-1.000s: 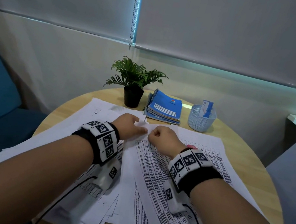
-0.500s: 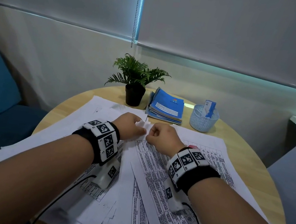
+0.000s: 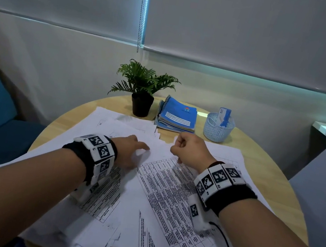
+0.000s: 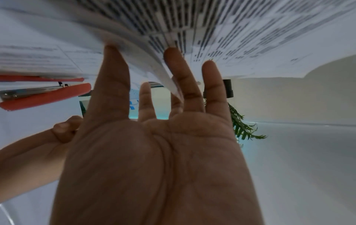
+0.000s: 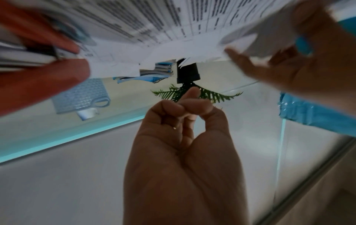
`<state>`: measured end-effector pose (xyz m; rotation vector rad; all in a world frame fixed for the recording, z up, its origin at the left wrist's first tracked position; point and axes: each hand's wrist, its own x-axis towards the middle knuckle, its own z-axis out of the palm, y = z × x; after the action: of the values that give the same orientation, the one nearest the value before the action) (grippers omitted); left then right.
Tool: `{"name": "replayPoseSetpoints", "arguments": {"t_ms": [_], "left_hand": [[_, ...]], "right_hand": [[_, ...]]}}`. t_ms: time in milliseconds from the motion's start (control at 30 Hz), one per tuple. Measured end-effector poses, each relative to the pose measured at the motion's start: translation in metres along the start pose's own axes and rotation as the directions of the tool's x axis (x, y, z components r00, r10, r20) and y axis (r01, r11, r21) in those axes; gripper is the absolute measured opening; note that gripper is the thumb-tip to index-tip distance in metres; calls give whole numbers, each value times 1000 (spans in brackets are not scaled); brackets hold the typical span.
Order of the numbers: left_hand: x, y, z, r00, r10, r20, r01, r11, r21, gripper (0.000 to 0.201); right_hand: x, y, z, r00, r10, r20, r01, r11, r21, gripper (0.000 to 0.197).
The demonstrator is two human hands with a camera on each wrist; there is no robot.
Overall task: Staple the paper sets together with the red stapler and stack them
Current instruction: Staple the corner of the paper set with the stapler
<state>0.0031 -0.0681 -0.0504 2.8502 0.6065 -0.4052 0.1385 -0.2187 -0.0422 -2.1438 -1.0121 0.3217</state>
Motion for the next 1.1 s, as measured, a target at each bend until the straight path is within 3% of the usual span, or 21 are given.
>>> {"name": "replayPoseSetpoints", "arguments": {"t_ms": [100, 300, 500, 667, 767, 967, 1100], "left_hand": [[-5, -4, 5, 997, -16, 82, 12, 999, 49, 53], [-1, 11, 6, 992, 31, 122, -61, 966, 250, 45], [14, 27, 4, 995, -90, 41, 77, 966, 245, 50], [27, 29, 3, 990, -142, -14, 142, 975, 170, 47], [32, 27, 2, 987, -161, -17, 162, 974, 157, 47], [43, 17, 4, 987, -158, -25, 159, 977, 143, 36], [45, 16, 8, 983, -174, -57, 178, 980, 88, 36]], "right_hand": [[-10, 10, -15, 1000, 27, 8, -27, 1000, -4, 11], [-37, 40, -56, 993, 102, -60, -104, 994, -25, 14], [-69, 91, -106, 972, 185, -148, -197, 977, -75, 12], [-101, 154, -150, 918, 309, -247, -316, 949, 13, 18], [-126, 191, -172, 883, 382, -272, -391, 920, 21, 10], [-171, 258, -187, 812, 499, -303, -561, 810, -169, 15], [-184, 306, -183, 752, 574, -324, -643, 747, -168, 17]]}}
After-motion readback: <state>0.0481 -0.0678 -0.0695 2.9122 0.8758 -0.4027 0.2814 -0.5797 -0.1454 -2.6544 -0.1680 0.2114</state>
